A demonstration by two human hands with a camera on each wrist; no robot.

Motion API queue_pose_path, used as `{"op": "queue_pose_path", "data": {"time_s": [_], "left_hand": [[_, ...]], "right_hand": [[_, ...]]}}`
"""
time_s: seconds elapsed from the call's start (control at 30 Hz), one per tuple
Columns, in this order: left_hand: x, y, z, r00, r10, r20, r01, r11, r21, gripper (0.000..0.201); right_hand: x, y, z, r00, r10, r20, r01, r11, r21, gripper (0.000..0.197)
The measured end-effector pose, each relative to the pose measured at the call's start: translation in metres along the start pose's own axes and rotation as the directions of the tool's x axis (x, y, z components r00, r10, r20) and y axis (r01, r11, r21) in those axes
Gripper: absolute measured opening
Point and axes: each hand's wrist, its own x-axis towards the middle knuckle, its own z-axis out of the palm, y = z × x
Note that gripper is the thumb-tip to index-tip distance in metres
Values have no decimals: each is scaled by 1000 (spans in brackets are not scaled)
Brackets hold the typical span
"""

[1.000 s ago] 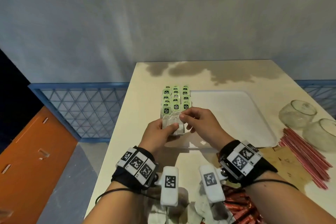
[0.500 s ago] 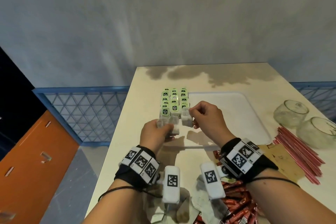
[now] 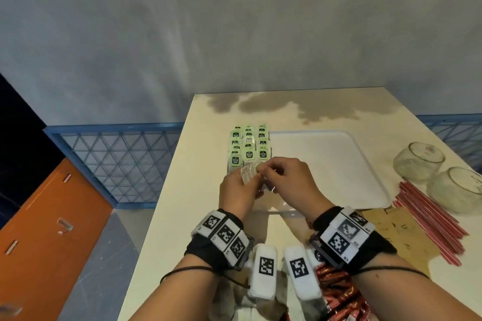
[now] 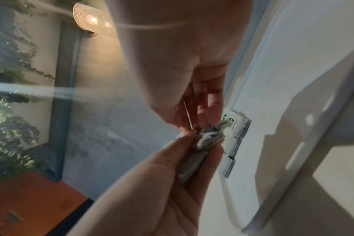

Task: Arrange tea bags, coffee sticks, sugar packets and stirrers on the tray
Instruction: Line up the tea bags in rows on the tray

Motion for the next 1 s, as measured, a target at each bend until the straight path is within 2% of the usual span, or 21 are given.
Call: {"op": "queue_pose_path", "data": {"time_s": [0.07,0.13,0.3,0.37,0.47,0.53,0.63,0.73,0.87,1.0], "left_hand": [[6,-2,-4,999,-44,-14,43,998,-53,11],[10,-4,-7,998,-68,0,68,994,-87,14],[18,-8,-15,995,-94,31,96,993,-70,9],[24,-13,-23,995,-101,-2,101,994,-31,3],[38,-19,-41,989,-113,-99,116,993,23,14],[42,-18,-51,984,-120,-134,124,992,21,17],[48,-19,-62,983,-102,-154,112,992,57,17],[49,-21,-67,980,-117,-159,126,991,48,15],[48,-25,-68,978,-157,-140,158,987,-4,18],[45,-28,-68,981,-148,-127,150,989,10,20]], "right_hand": [[3,3,-3,1000,28,-13,-27,999,46,9],[8,9,-6,998,51,-30,-49,998,47,13],[19,18,2,990,131,52,-135,988,78,10],[21,22,5,977,187,99,-200,969,144,11],[28,30,13,937,302,177,-335,919,206,10],[34,34,17,922,354,156,-384,886,260,6],[47,36,25,931,354,90,-365,881,300,4],[60,33,31,939,334,78,-342,888,307,5],[78,30,37,949,311,46,-311,908,280,5],[90,30,41,953,301,44,-304,935,181,6]]}}
